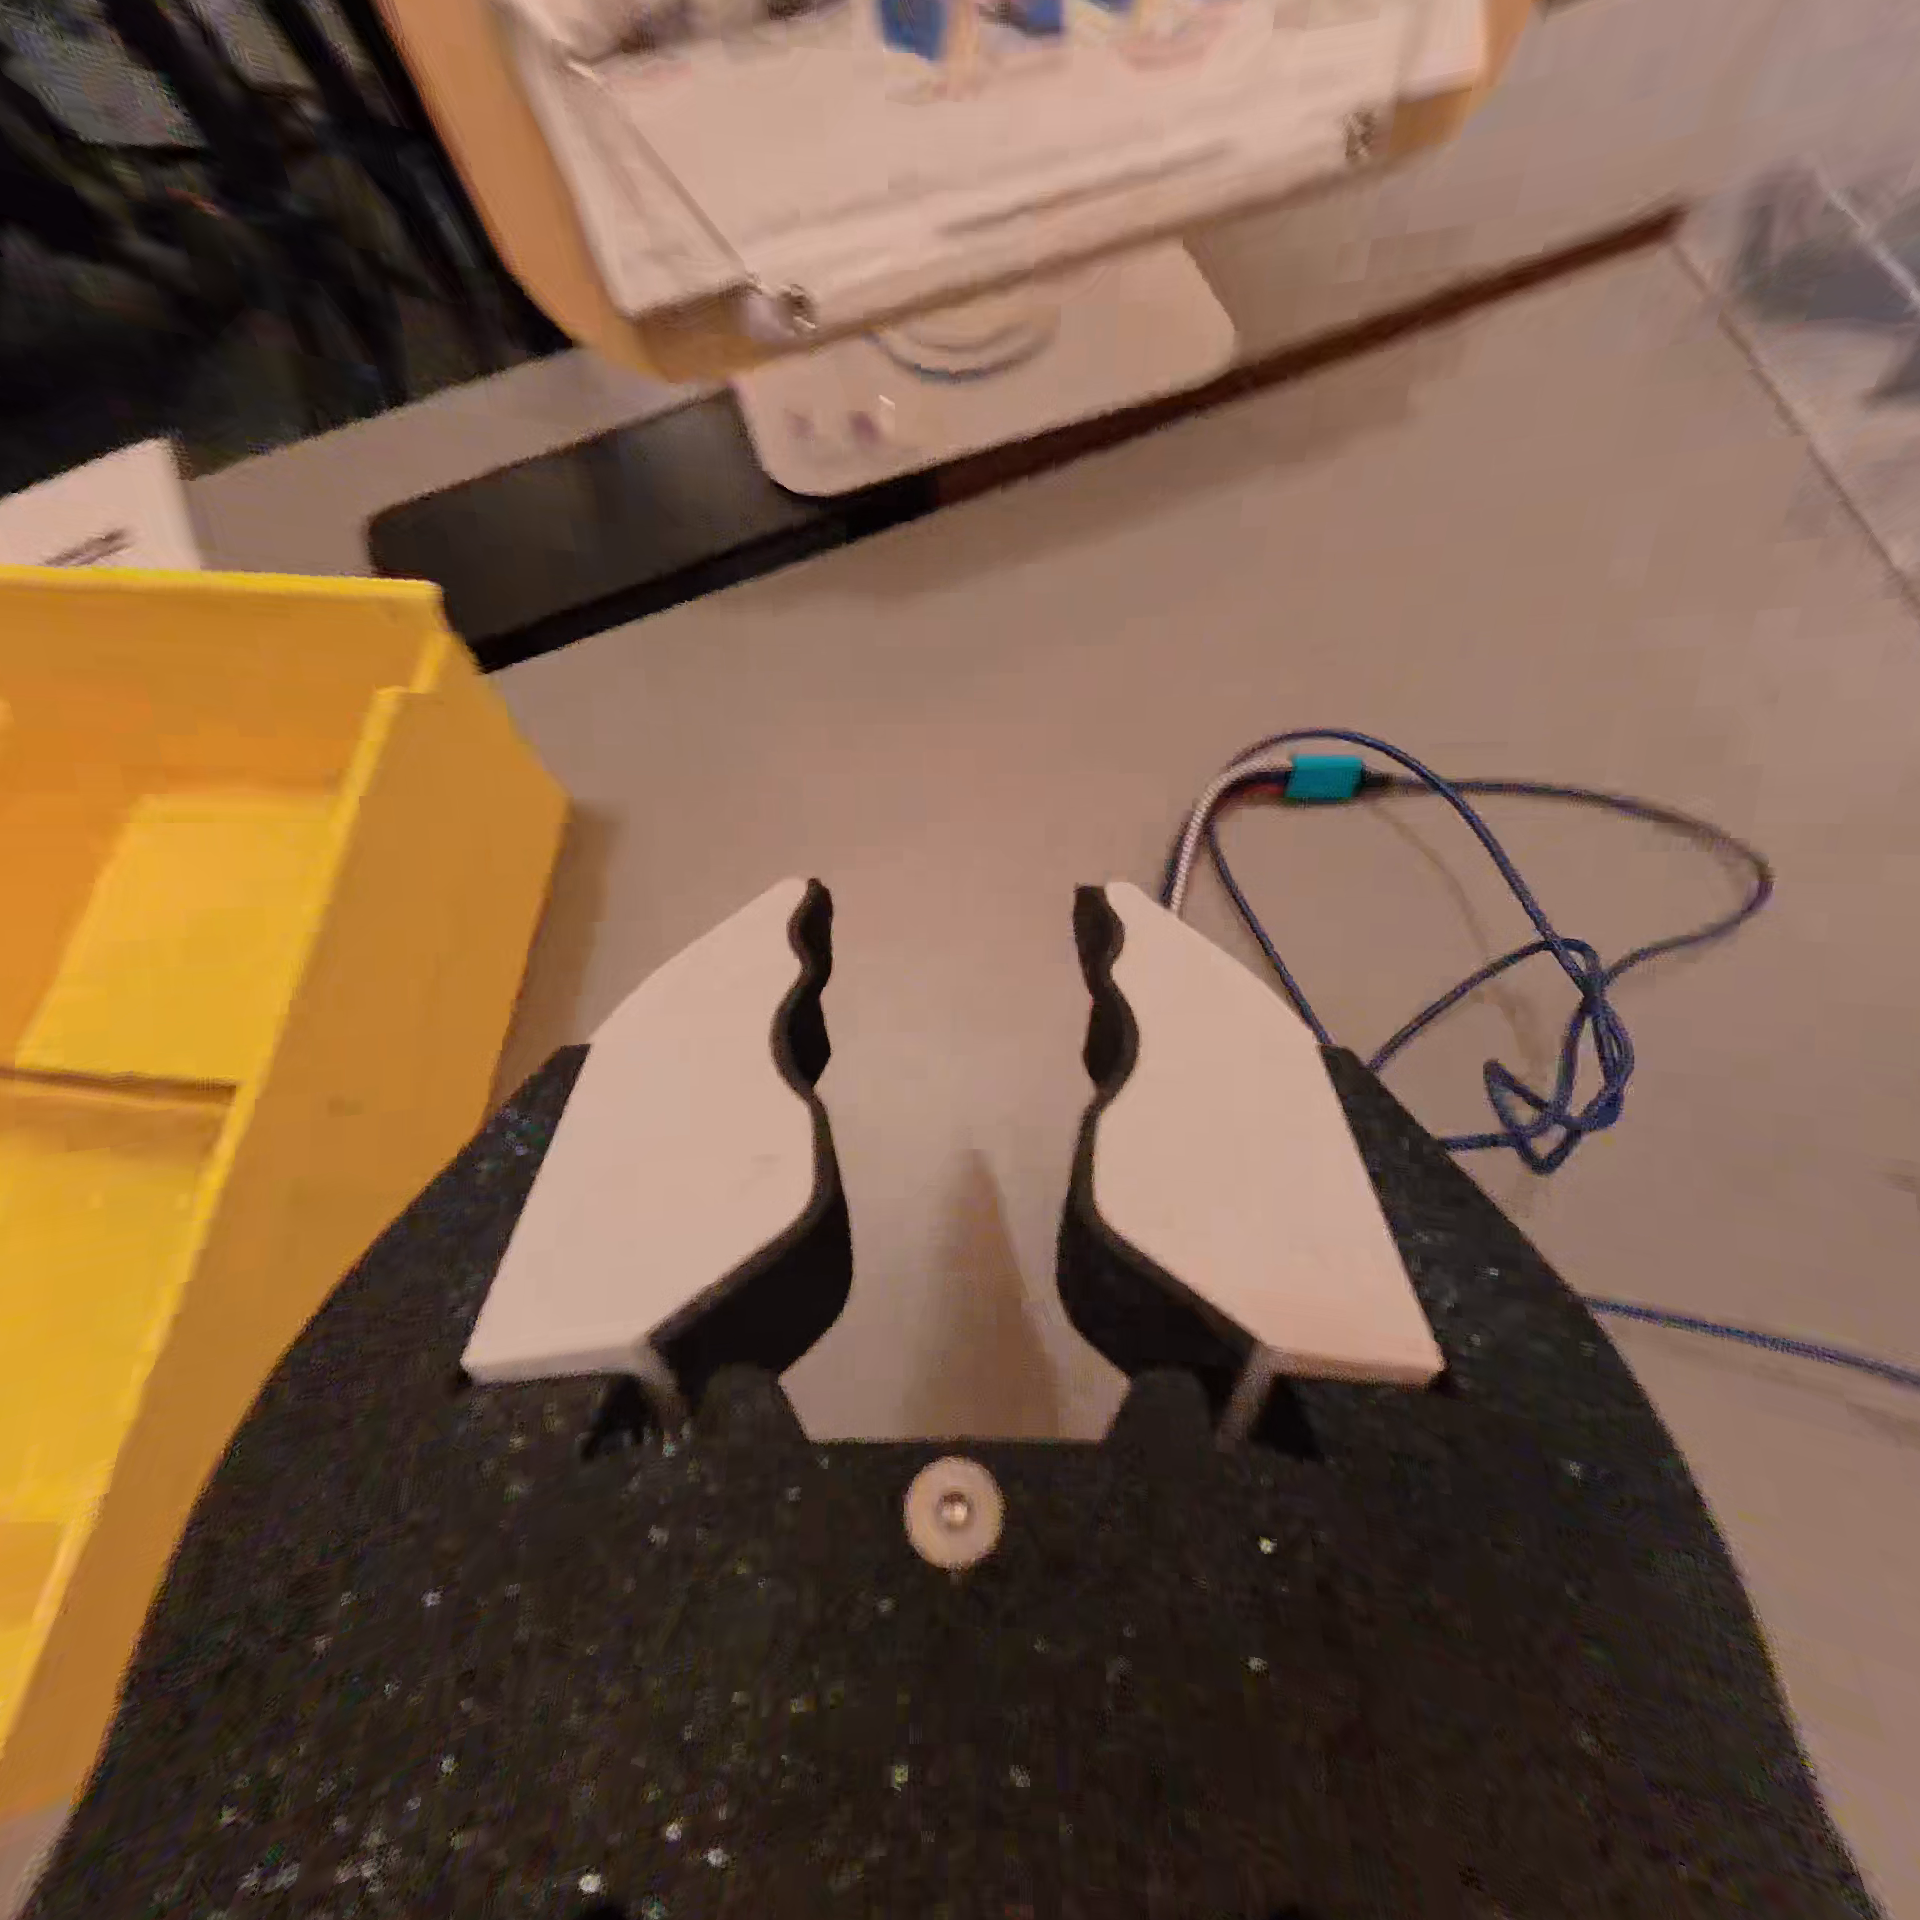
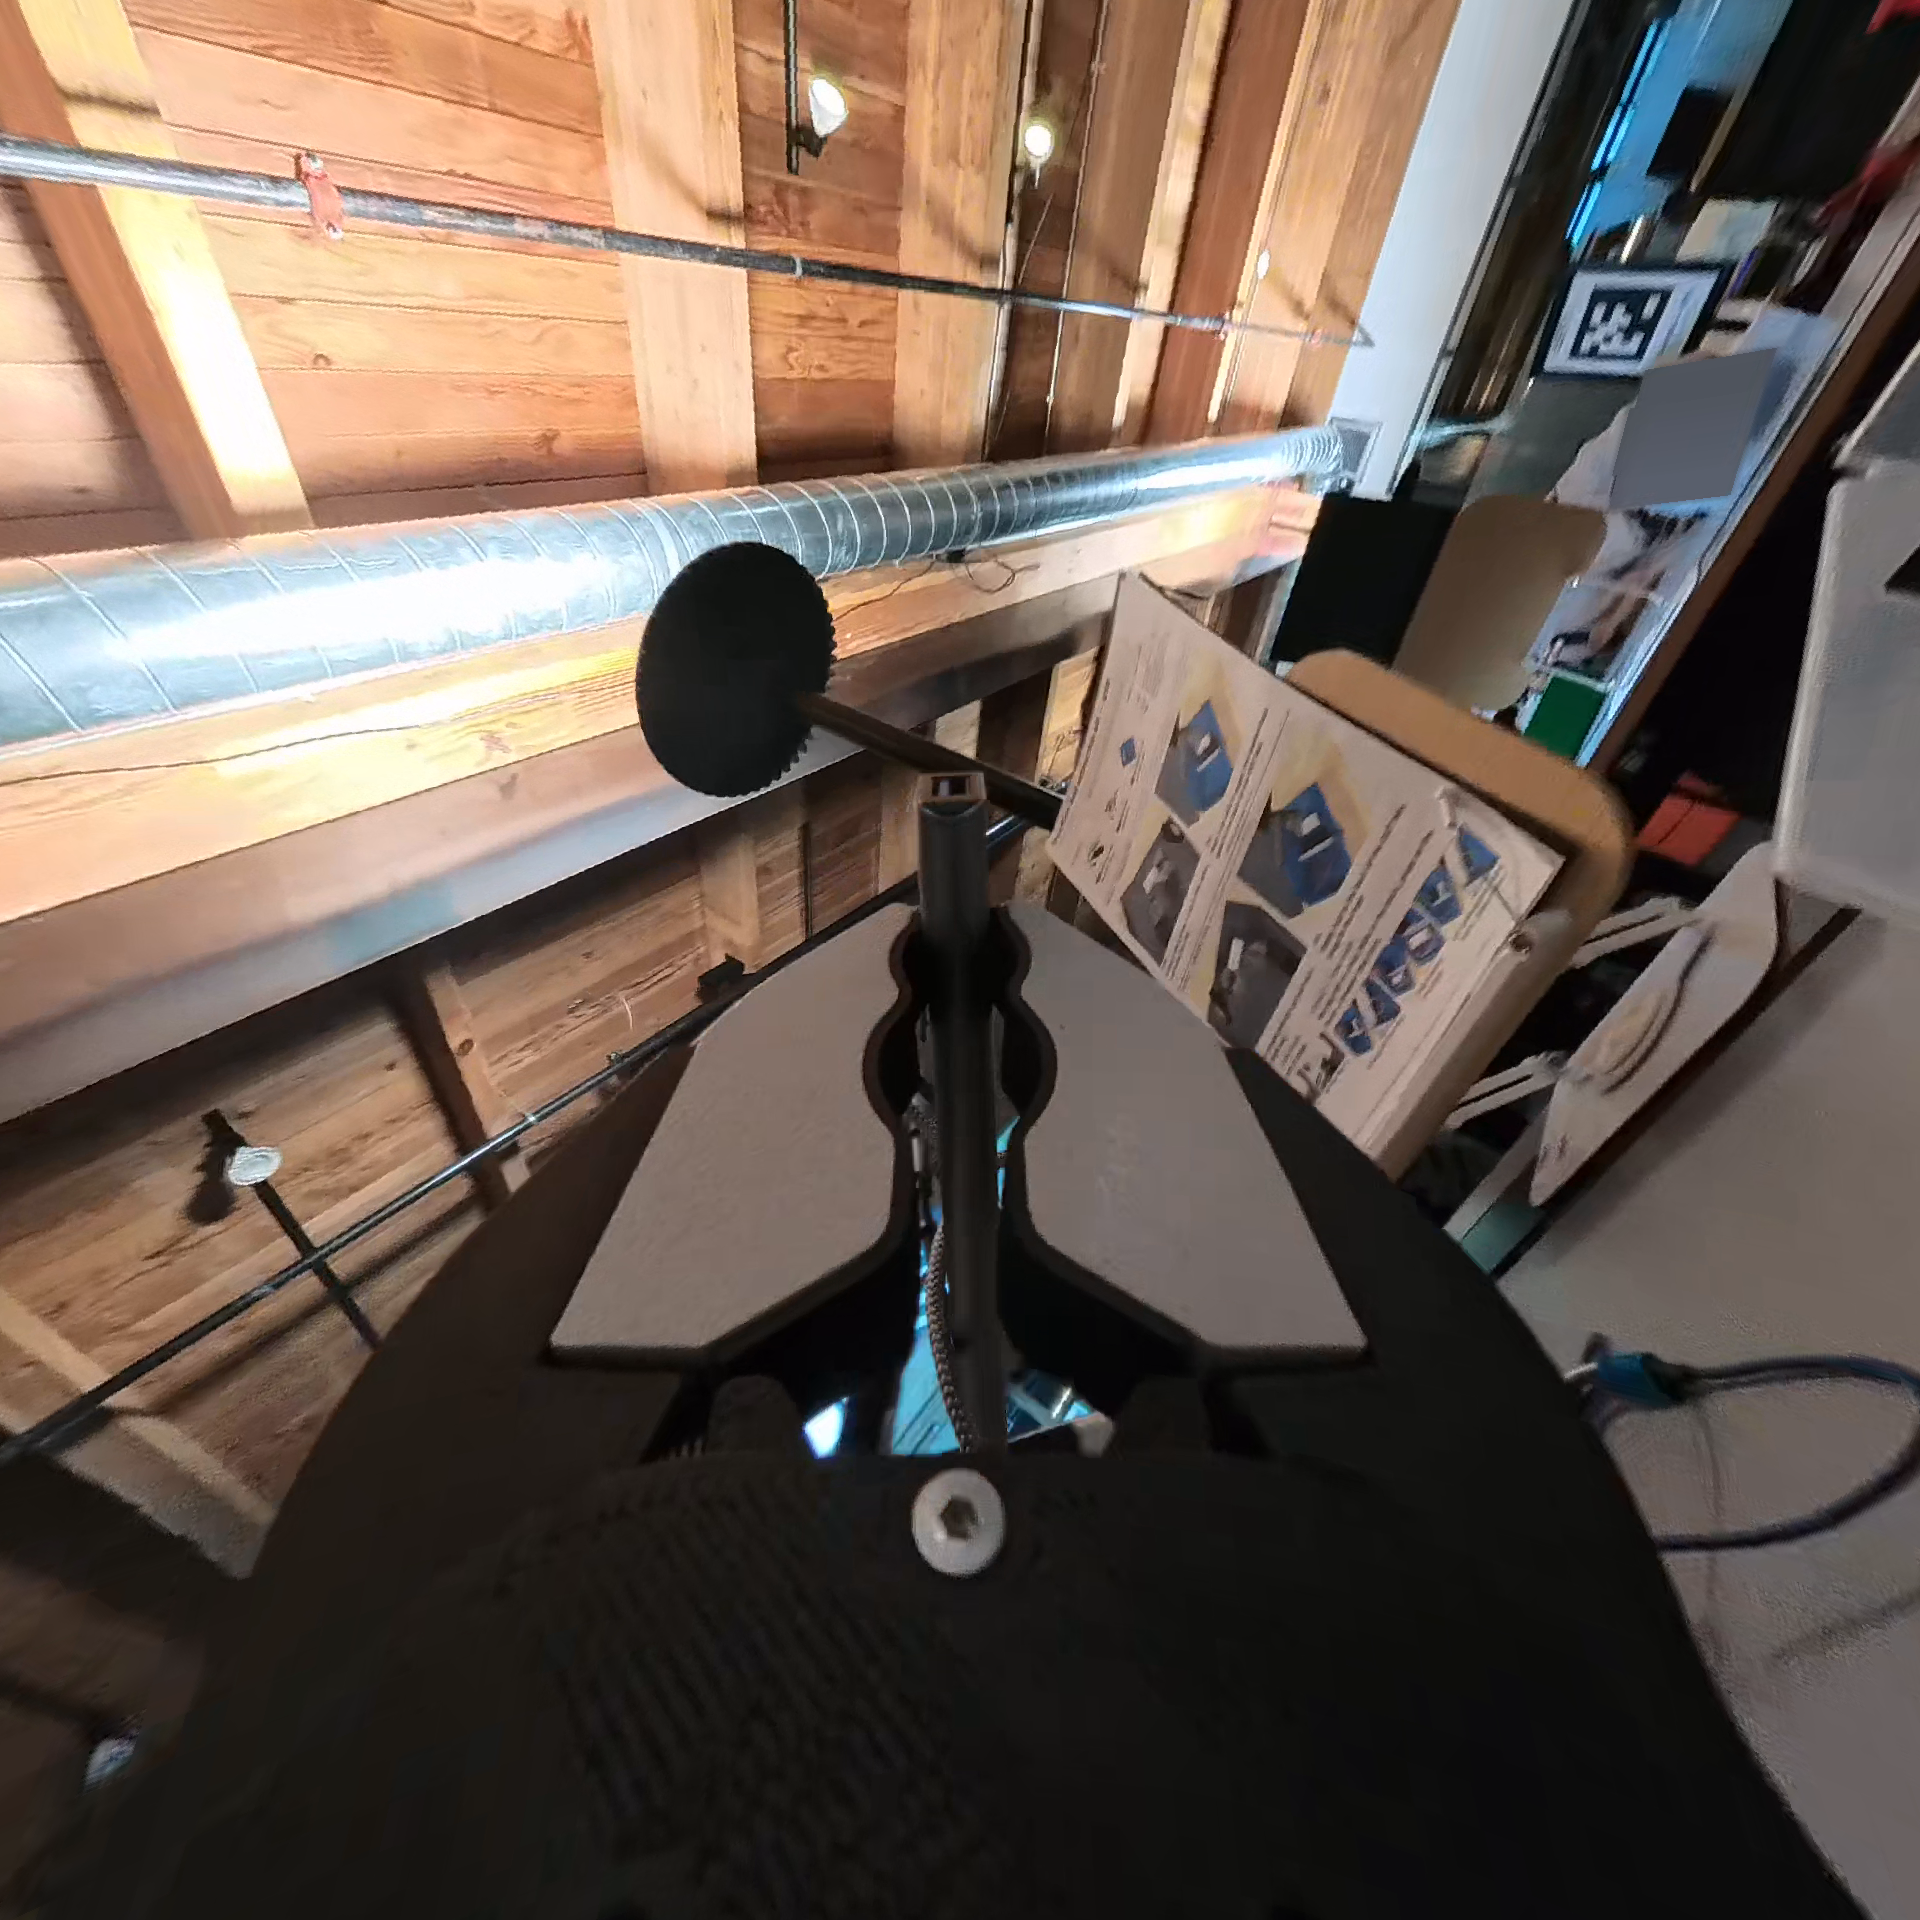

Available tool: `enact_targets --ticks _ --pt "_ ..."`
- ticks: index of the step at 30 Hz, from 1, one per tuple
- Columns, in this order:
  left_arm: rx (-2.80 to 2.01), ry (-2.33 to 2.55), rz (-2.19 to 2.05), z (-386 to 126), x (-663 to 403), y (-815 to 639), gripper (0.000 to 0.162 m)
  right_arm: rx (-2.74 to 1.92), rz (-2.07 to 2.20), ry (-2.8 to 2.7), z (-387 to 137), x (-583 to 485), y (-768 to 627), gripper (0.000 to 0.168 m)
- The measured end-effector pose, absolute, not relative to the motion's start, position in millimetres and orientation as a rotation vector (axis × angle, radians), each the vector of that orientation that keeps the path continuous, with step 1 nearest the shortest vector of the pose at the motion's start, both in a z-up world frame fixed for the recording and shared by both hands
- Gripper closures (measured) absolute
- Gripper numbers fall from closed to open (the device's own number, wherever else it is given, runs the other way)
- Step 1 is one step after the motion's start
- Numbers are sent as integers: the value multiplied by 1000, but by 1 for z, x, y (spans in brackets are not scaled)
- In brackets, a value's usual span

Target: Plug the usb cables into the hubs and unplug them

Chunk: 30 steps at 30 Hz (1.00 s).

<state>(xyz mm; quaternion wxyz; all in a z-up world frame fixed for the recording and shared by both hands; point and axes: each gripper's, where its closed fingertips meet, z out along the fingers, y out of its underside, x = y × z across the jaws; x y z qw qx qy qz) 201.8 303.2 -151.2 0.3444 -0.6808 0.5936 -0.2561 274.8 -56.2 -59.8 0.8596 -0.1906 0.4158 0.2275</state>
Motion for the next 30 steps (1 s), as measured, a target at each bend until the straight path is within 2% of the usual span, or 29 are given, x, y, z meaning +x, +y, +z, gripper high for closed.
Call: enact_targets --ticks 2,3,5,6,9,12,14,17,19,21,27,30 --pt "-1738 1305 -823 -117 184 306 134 -386 480 862 -59 277 -62 158" --pt "-1677 1228 -1007 -97 177 288 138 -376 485 865 -59 278 -63 158" --pt "-1471 1239 -1462 -66 162 220 158 -370 477 864 -59 276 -60 158" --pt "-1336 1314 -1675 -57 151 179 160 -368 480 858 -59 273 -55 157" --pt "-1227 1453 -2009 -68 131 100 156 -365 538 833 -59 259 -32 158" --pt "-1313 1494 -2169 -99 131 63 149 -355 596 819 -58 243 -10 158" --pt "-1368 1452 -2285 -113 132 47 138 -351 631 805 -56 234 -1 158" --pt "-1445 1408 -2391 -126 140 32 132 -382 632 784 -55 219 10 158" --pt "-1397 1306 -2505 -115 142 32 133 -436 616 773 -56 209 17 158" --pt "-1333 1191 -2559 -100 142 42 147 -493 585 766 -60 201 22 157" --pt "-1314 1346 -2491 -85 138 65 150 -723 652 626 -69 184 33 156" --pt "-1405 1518 -2333 -78 135 92 150 -931 543 512 -74 192 21 118"
